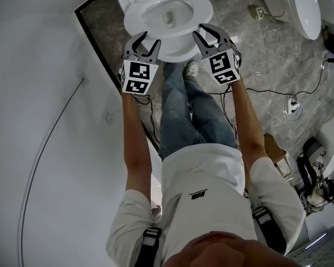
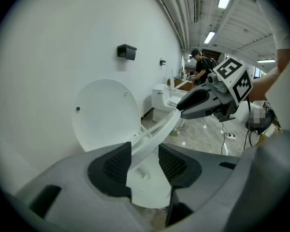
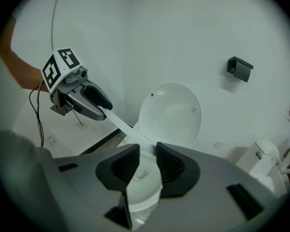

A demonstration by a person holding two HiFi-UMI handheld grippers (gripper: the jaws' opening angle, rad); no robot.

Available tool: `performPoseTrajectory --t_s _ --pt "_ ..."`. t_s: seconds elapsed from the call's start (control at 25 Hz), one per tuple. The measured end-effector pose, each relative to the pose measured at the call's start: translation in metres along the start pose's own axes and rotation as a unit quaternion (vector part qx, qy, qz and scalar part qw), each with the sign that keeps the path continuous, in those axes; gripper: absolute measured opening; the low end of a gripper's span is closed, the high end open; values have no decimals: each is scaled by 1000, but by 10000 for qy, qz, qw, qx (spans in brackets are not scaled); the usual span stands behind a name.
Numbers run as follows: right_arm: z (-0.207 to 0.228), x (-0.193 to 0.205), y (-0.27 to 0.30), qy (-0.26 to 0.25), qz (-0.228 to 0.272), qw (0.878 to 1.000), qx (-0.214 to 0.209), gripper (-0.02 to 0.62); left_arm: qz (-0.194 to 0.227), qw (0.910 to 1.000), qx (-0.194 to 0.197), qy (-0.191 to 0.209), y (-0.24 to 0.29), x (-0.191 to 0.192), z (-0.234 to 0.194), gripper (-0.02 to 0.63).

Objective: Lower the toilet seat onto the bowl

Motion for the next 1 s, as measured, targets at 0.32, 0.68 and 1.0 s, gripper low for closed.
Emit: performPoseTrajectory --t_s 0.32,0.68,1.0 --pt "-10 15 -1 -90 -98 9999 -60 114 -19 10000 53 -2 0 15 13 178" --pt "-19 31 -3 -157 -237 9995 -136 116 -118 9998 173 63 0 29 26 181" --pt "-27 44 -4 -213 -366 9988 -243 117 -184 9993 332 43 1 41 36 186"
Point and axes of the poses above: the fingertips, and each gripper's own axes: y forward along the fingers, z to its right, x out of its underside, the point moved 7 cm from there along -y, backward along the fingers, and after that the axes turned 8 degrees about y, right-handed, at the moved point
